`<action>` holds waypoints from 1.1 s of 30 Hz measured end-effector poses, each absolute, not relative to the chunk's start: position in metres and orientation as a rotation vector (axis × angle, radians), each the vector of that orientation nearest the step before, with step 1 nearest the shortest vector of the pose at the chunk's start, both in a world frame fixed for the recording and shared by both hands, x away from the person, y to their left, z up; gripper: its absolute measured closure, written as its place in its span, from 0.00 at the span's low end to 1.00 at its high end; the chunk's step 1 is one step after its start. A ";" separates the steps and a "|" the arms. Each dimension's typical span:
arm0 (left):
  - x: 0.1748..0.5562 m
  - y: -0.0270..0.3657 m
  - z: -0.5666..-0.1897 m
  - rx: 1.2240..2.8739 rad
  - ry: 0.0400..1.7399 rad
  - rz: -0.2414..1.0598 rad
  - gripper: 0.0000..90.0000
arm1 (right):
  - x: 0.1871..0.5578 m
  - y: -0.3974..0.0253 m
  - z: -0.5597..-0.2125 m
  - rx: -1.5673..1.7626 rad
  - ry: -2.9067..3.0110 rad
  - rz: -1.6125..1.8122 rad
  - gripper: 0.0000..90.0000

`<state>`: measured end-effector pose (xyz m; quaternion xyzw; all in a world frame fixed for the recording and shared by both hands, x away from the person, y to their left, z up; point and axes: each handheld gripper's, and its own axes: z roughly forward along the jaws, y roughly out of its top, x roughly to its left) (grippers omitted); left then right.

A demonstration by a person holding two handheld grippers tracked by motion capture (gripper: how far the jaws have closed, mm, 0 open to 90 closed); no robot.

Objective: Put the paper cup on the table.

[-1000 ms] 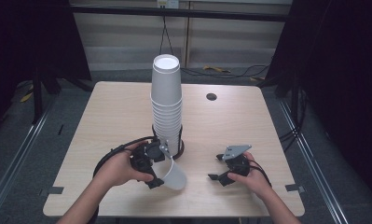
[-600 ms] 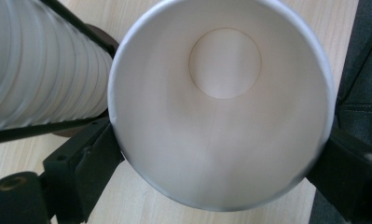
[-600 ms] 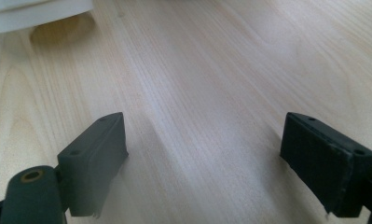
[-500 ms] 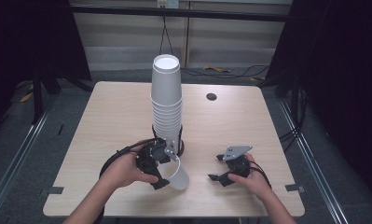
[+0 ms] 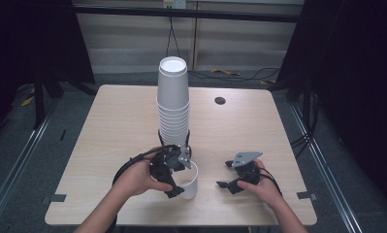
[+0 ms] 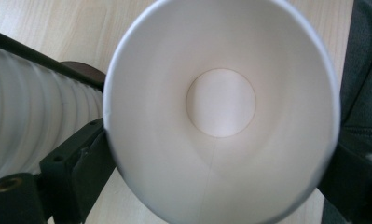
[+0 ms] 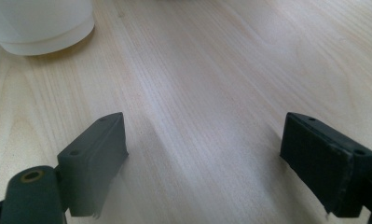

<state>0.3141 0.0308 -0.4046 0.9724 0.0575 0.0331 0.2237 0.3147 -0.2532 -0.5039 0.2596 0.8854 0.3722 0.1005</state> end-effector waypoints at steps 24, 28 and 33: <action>0.315 0.066 -0.452 2.590 0.281 0.016 0.15 | 0.314 -0.253 -0.504 0.765 2.617 1.100 0.15; 0.316 0.074 -0.458 2.575 0.310 0.021 0.16 | 0.314 -0.253 -0.504 0.765 2.617 1.099 0.15; 0.316 0.082 -0.465 2.568 0.340 0.037 0.16 | 0.314 -0.253 -0.504 0.765 2.618 1.099 0.16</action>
